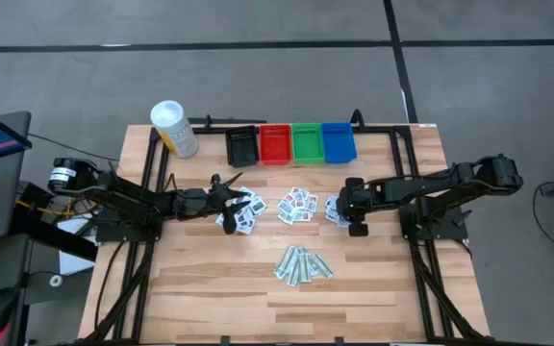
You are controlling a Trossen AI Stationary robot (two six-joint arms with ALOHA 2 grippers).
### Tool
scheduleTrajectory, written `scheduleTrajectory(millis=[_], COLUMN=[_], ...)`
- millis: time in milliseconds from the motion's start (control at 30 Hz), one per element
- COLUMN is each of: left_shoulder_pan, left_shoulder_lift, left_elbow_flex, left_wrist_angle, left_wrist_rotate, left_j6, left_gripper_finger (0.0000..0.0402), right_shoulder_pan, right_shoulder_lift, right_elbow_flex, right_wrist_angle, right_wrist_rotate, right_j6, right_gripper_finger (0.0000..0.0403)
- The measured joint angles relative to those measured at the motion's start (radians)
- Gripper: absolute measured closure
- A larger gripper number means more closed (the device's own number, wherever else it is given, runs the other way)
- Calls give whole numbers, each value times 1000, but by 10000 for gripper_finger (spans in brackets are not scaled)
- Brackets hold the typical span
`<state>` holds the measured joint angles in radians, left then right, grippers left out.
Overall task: Pick & Place First Aid Supplies
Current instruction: Put the blue alcohol pad into the blue bin
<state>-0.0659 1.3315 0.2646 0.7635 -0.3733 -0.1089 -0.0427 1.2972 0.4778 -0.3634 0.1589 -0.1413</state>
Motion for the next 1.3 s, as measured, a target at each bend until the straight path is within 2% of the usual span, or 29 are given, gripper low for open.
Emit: scheduleTrajectory(millis=[367, 633, 1033, 1300], left_shoulder_pan=[0, 0, 0, 0], left_shoulder_lift=[0, 0, 0, 0], left_elbow_flex=[0, 0, 0, 0], left_wrist_angle=[0, 0, 0, 0], left_wrist_rotate=[0, 0, 0, 0], left_j6=[0, 0, 0, 0], left_gripper_finger=[268, 269, 268, 269], right_shoulder_pan=[0, 4, 46, 83], right_shoulder_lift=[0, -3, -3, -3], right_elbow_flex=[0, 2, 85, 133], right_wrist_angle=[-2, -7, -76, -131], right_wrist_rotate=[0, 27, 29, 84], right_j6=[-16, -16, -16, -16], right_gripper_finger=[397, 401, 402, 402])
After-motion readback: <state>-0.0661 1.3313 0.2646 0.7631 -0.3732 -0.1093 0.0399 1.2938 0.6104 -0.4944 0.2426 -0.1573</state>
